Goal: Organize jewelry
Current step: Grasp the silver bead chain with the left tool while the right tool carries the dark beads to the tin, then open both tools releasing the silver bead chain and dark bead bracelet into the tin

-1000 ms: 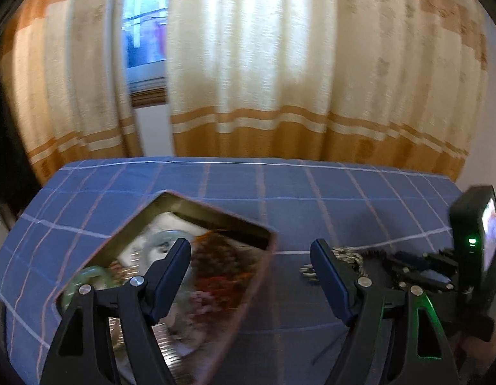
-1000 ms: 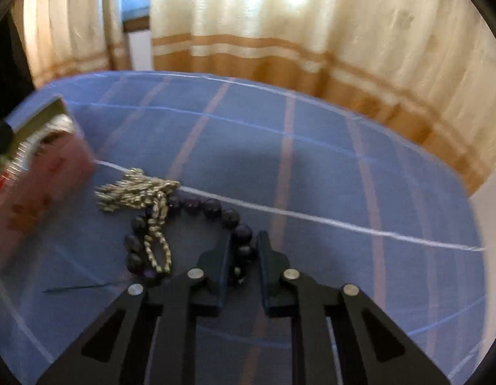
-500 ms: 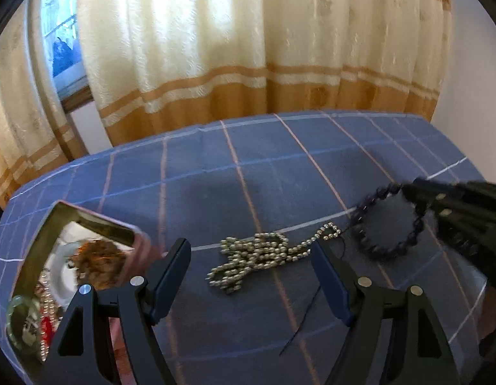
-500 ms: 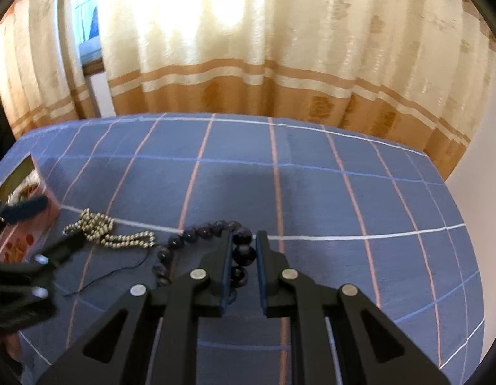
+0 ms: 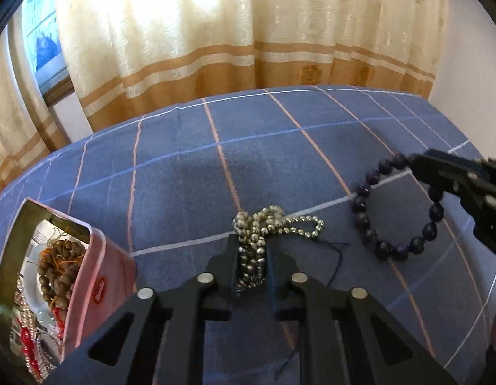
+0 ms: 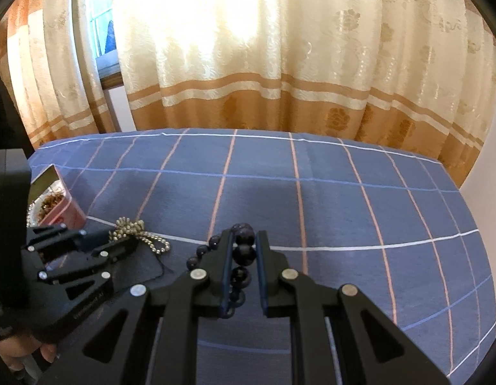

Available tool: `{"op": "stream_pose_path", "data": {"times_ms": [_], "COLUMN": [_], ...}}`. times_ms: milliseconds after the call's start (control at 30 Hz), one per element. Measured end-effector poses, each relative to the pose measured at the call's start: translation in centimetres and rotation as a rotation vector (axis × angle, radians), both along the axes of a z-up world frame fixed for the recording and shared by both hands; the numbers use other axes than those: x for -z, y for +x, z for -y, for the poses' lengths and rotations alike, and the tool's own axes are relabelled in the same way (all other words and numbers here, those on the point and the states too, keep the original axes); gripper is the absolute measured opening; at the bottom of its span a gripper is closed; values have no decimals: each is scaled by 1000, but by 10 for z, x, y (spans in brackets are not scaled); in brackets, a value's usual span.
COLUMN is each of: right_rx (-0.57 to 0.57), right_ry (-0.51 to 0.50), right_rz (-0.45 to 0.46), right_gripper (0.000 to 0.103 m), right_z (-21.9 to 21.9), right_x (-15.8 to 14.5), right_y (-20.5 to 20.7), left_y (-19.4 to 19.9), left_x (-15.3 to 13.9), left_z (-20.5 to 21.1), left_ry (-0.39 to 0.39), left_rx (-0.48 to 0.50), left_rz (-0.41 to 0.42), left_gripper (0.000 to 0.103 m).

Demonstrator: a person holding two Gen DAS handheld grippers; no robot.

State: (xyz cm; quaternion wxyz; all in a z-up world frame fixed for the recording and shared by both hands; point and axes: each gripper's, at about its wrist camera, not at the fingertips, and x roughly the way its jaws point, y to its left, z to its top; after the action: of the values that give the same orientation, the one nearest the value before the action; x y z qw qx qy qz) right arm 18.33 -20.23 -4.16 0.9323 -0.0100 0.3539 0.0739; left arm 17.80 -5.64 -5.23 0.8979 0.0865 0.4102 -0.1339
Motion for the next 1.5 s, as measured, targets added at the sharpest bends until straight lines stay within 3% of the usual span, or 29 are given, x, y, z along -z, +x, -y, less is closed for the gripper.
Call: {"op": "stream_pose_path", "data": {"times_ms": [100, 400, 667, 967, 1267, 1500], "right_rx": [-15, -102, -188, -317, -409, -444], "right_ry": [29, 97, 136, 139, 192, 183], "right_rz": [20, 149, 196, 248, 241, 147], "right_gripper": [16, 16, 16, 16, 16, 16], "right_z": [-2, -29, -59, -121, -175, -207], "right_x": [-3, -37, -66, -99, -95, -50], "right_y": [-3, -26, -41, -45, -36, -24], "left_y": [-9, -47, -74, -82, -75, -57], "left_x": [-8, -63, -97, -131, -114, -74], "left_z": [-7, -48, -105, -164, -196, -209], "left_ry": [-14, -66, -83, -72, -59, -56], "left_rx": [-9, -84, -147, -262, -314, -331], "left_rz": [33, 237, 311, 382, 348, 255], "left_gripper": [14, 14, 14, 14, 14, 14]}}
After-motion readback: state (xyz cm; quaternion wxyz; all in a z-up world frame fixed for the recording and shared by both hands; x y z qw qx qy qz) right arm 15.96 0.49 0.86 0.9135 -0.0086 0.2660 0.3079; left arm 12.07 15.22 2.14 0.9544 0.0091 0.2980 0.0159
